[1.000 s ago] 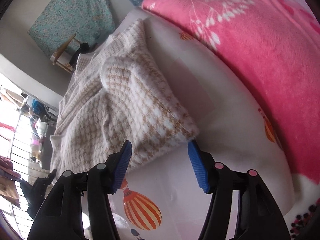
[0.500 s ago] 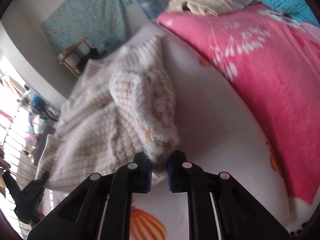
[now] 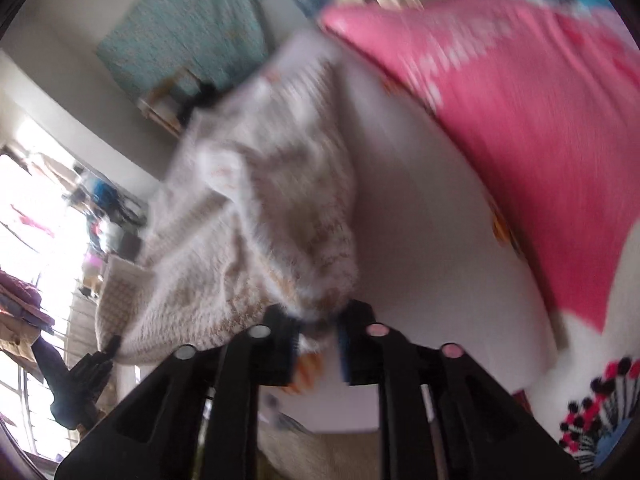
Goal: Fold large clothes
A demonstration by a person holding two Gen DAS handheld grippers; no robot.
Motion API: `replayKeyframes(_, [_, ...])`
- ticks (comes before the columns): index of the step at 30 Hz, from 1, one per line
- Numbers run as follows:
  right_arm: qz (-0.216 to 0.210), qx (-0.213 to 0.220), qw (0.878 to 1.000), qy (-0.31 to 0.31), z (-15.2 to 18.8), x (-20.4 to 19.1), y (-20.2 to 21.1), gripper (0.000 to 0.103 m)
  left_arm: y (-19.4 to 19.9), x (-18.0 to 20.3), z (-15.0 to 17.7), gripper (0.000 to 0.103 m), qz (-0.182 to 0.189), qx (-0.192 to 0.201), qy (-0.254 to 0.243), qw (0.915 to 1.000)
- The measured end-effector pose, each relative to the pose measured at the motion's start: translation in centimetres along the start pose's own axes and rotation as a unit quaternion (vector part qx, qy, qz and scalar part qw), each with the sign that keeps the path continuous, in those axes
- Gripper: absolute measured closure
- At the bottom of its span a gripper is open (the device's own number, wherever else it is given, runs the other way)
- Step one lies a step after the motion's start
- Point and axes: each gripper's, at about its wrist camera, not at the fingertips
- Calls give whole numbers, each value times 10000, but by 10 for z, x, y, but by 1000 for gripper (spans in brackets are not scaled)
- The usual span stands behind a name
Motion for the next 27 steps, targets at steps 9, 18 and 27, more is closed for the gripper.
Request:
replayKeyframes(9, [946, 275, 9929, 666, -4, 2, 46, 64, 47, -66, -15, 51, -216, 502, 679, 9962])
replayKeyframes(18, [314, 138, 9729, 2285, -39, -95, -33, 65, -4, 24, -47, 52, 431, 509, -921, 9935])
replayKeyframes(27, [709, -460, 9809, 1753, -64, -54, -59, 77, -51, -8, -74, 57, -81, 104, -626, 9980])
Point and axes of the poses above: each gripper's, at about its wrist camera, not at the fingertips, and y roughly against the way its jaws point, x to its right, z to its underside
